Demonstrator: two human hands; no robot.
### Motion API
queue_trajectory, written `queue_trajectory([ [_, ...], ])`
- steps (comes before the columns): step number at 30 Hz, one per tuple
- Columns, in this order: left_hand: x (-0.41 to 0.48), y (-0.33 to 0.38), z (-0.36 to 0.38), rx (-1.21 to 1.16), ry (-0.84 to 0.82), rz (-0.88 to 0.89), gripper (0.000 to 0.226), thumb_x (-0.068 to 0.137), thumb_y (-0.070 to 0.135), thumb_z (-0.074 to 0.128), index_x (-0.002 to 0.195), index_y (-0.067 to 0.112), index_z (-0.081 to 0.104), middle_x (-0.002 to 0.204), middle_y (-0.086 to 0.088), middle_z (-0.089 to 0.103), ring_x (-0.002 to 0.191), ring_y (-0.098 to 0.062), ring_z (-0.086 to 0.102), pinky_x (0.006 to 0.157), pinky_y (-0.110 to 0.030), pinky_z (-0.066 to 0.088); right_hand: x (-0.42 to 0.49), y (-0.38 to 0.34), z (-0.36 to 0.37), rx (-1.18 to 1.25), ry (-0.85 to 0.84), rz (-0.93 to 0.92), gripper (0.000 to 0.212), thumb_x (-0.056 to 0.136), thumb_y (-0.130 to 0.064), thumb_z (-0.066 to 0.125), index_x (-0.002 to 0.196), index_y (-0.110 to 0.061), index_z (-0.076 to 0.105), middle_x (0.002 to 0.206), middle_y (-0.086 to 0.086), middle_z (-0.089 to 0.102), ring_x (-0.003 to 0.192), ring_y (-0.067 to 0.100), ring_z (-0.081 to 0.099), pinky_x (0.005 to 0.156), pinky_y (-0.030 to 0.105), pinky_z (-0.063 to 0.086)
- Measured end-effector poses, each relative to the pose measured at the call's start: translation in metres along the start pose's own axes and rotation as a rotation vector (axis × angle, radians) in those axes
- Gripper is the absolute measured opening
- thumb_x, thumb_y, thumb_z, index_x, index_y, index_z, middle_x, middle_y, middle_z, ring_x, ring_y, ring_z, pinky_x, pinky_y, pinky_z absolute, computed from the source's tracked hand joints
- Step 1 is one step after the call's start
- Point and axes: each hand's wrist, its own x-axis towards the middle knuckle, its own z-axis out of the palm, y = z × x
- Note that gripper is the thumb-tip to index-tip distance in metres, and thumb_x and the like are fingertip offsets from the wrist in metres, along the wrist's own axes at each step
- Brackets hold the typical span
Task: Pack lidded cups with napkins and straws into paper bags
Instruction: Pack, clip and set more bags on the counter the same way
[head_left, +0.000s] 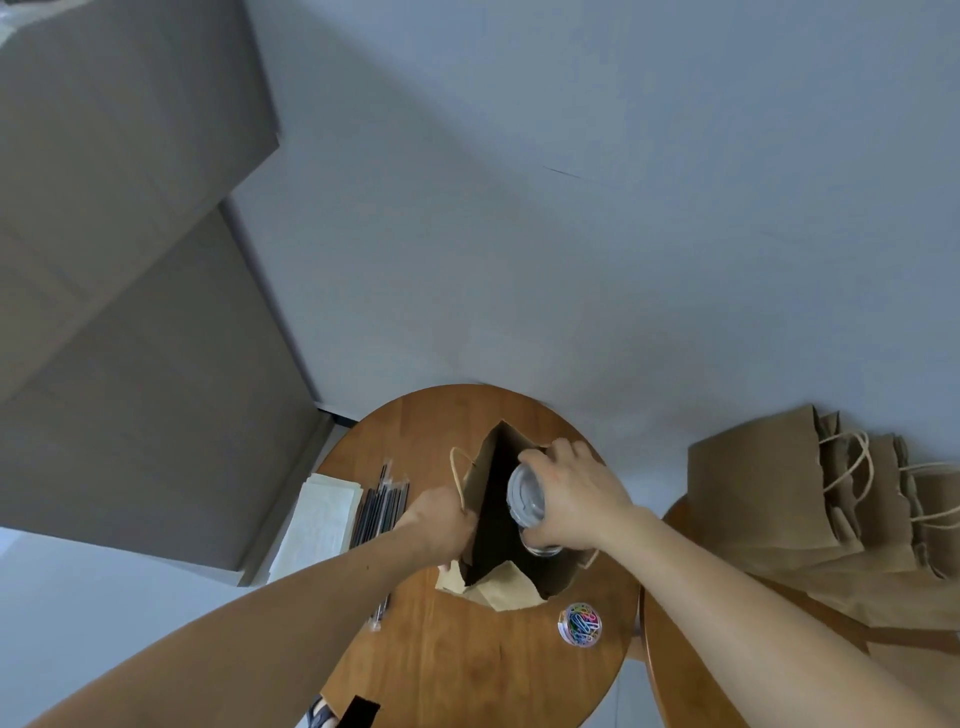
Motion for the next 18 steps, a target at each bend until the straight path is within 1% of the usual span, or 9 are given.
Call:
queue_trajectory([
  [2, -0.002, 0.0, -0.001, 0.01, -0.011, 0.01, 0.019, 0.1, 0.026, 0.045, 0.092, 0.015, 0.059, 0.073, -0.007, 0.069, 0.051, -0.012, 0.07, 0.057, -0.028, 0.061, 0.013, -0.007, 0.017, 0.019, -0.055, 0.049, 0.097, 0.067, -0.064, 0.071, 0.145, -0.028, 0.026, 0.143, 0.007, 0.036, 0.127, 0.032, 0.039, 0.094, 0.038, 0.049],
  [4, -0.003, 0.002, -0.002, -0.008, -0.006, 0.008, 0.021, 0.1, 0.024, 0.044, 0.093, 0.013, 0.06, 0.075, -0.008, 0.07, 0.053, -0.014, 0.07, 0.062, -0.033, 0.062, 0.027, -0.014, 0.033, 0.057, -0.113, 0.116, 0.098, 0.069, -0.063, 0.071, 0.146, -0.025, 0.023, 0.142, 0.011, 0.036, 0.126, 0.036, 0.042, 0.095, 0.04, 0.049],
  [7, -0.007, 0.003, -0.004, -0.026, 0.006, 0.001, 0.023, 0.1, 0.022, 0.041, 0.096, 0.012, 0.061, 0.079, -0.011, 0.071, 0.057, -0.016, 0.071, 0.065, -0.037, 0.062, 0.047, -0.027, 0.057, 0.072, -0.173, 0.175, 0.096, 0.074, -0.061, 0.069, 0.146, -0.021, 0.02, 0.142, 0.016, 0.034, 0.126, 0.04, 0.045, 0.102, 0.044, 0.044],
  [9, -0.01, 0.002, -0.003, -0.035, -0.014, -0.007, 0.023, 0.1, 0.023, 0.04, 0.098, 0.013, 0.06, 0.081, -0.011, 0.072, 0.059, -0.017, 0.072, 0.067, -0.039, 0.062, 0.058, -0.033, 0.076, 0.043, -0.182, 0.181, 0.09, 0.079, -0.057, 0.067, 0.144, -0.018, 0.019, 0.14, 0.019, 0.034, 0.122, 0.039, 0.047, 0.102, 0.044, 0.042],
  [11, -0.013, 0.001, -0.003, -0.052, -0.029, -0.012, 0.02, 0.101, 0.025, 0.041, 0.1, 0.015, 0.059, 0.083, -0.009, 0.071, 0.06, -0.017, 0.072, 0.065, -0.037, 0.062, 0.067, -0.035, 0.095, 0.034, -0.181, 0.186, 0.086, 0.081, -0.054, 0.064, 0.144, -0.017, 0.019, 0.138, 0.019, 0.034, 0.118, 0.038, 0.048, 0.1, 0.044, 0.044],
  [14, -0.012, 0.0, -0.005, -0.042, -0.021, -0.017, 0.021, 0.102, 0.031, 0.042, 0.102, 0.018, 0.058, 0.081, -0.006, 0.069, 0.059, -0.016, 0.072, 0.062, -0.03, 0.062, 0.076, -0.037, 0.119, 0.04, -0.198, 0.18, 0.084, 0.083, -0.053, 0.061, 0.145, -0.018, 0.016, 0.139, 0.018, 0.031, 0.119, 0.036, 0.046, 0.101, 0.045, 0.043],
  [18, -0.01, -0.002, -0.008, -0.021, -0.028, -0.024, 0.02, 0.102, 0.031, 0.042, 0.095, 0.02, 0.058, 0.075, -0.005, 0.067, 0.055, -0.014, 0.071, 0.06, -0.025, 0.061, 0.076, -0.041, 0.142, 0.055, -0.19, 0.189, 0.082, 0.083, -0.049, 0.061, 0.145, -0.02, 0.015, 0.139, 0.018, 0.029, 0.12, 0.034, 0.045, 0.099, 0.042, 0.044],
])
